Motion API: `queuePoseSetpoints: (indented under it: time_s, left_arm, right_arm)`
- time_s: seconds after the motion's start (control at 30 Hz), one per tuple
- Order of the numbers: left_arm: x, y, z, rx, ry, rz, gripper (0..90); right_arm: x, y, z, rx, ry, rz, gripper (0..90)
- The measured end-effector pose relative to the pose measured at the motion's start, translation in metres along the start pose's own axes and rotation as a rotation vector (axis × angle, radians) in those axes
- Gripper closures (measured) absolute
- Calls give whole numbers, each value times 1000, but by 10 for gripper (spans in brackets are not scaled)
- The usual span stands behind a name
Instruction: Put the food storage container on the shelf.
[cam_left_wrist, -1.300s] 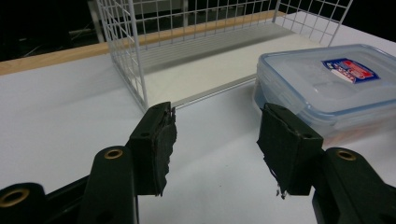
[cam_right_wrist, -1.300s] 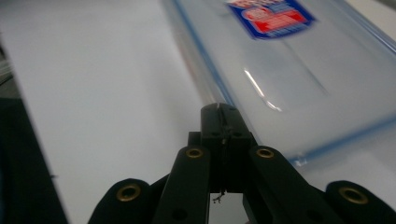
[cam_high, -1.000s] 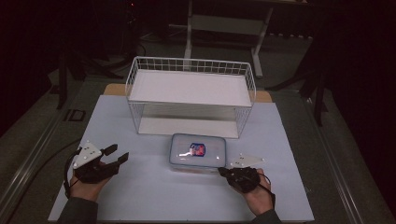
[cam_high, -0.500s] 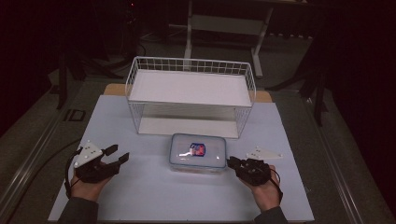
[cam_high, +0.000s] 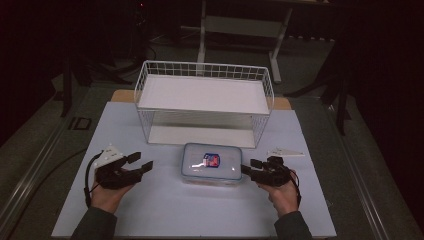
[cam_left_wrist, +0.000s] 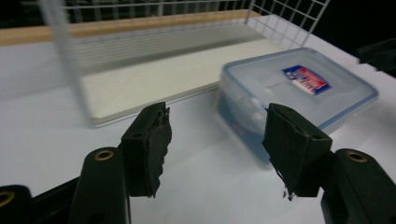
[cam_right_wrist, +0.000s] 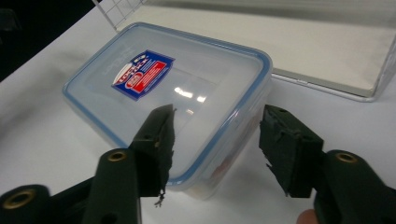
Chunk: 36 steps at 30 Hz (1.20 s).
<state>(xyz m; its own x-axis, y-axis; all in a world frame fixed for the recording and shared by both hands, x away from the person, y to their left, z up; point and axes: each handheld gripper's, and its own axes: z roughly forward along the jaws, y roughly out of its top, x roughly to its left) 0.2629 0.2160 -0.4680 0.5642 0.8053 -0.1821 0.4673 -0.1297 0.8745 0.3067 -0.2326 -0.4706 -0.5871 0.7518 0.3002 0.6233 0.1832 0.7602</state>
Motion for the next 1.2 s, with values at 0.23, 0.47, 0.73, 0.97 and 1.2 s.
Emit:
queuePoseSetpoints:
  time_s: [0.23,0.47,0.73,0.97,1.2]
  left_arm:
    - [-13,7,46,96,-72,-45,348]
    - [-20,11,78,169,-128,-88,279]
    - [-17,12,101,188,-194,-185,240]
    - [-15,8,115,221,-231,-231,209]
    - [-14,4,128,247,-322,-323,173]
  right_arm:
    - [-5,5,13,28,14,25,370]
    - [-11,5,26,42,69,78,270]
    - [-14,3,39,90,95,115,183]
    - [-15,2,49,133,128,140,139]
    - [-17,1,55,145,178,185,141]
